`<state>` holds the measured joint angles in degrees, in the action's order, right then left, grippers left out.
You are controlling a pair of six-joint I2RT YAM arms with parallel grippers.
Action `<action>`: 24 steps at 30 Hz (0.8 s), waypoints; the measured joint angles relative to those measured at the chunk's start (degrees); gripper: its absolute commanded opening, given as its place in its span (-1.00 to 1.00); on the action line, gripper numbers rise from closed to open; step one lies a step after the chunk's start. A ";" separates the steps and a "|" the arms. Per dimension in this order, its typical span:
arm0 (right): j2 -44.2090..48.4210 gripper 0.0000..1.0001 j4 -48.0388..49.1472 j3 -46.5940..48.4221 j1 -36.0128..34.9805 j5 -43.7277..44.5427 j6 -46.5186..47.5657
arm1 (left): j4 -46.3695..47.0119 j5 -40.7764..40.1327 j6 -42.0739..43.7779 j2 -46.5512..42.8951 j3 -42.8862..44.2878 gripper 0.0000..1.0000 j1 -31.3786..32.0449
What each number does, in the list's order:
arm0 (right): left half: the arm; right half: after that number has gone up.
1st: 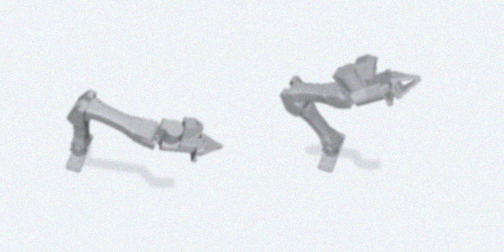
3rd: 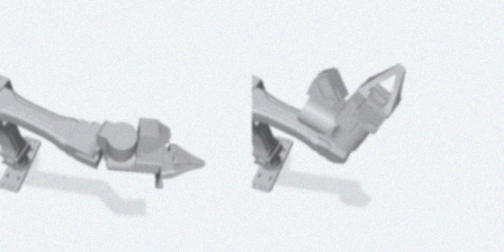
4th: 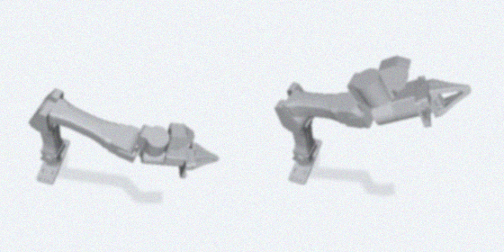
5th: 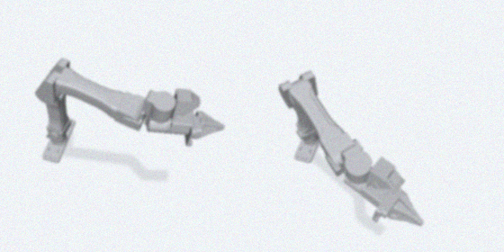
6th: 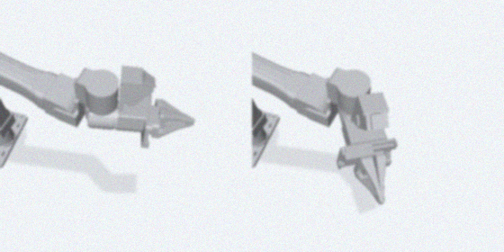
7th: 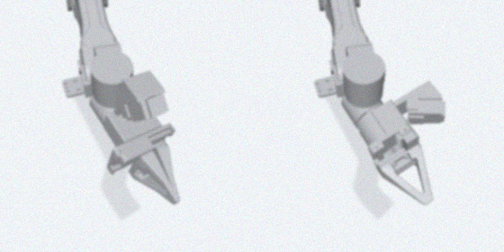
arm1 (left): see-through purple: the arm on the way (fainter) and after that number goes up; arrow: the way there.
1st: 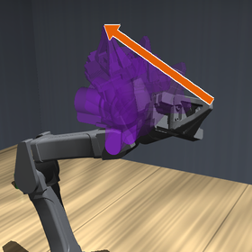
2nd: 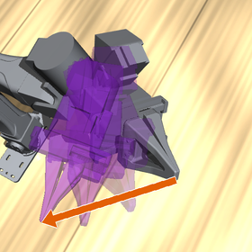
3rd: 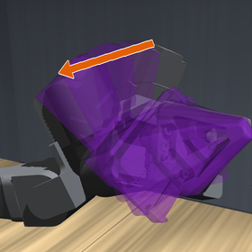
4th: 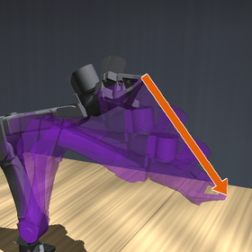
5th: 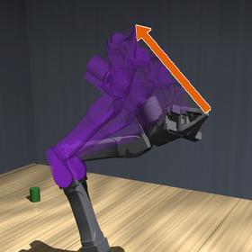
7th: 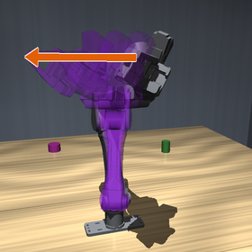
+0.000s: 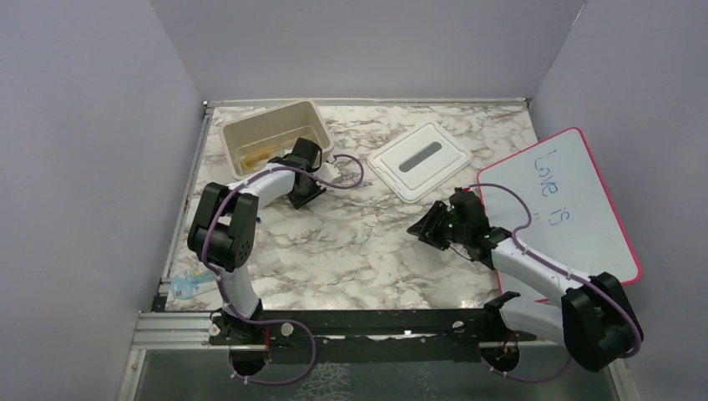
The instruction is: Organize the chemistry lab equipment
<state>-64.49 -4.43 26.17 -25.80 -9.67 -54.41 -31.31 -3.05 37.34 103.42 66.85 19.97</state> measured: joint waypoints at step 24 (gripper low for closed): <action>0.02 -0.01 -0.04 0.00 0.00 0.00 0.02 | -6.19 11.06 -1.36 0.87 3.26 -0.19 -0.87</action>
<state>-64.47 -4.47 26.17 -25.80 -9.67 -54.39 -37.50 8.01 35.99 104.29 70.11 19.09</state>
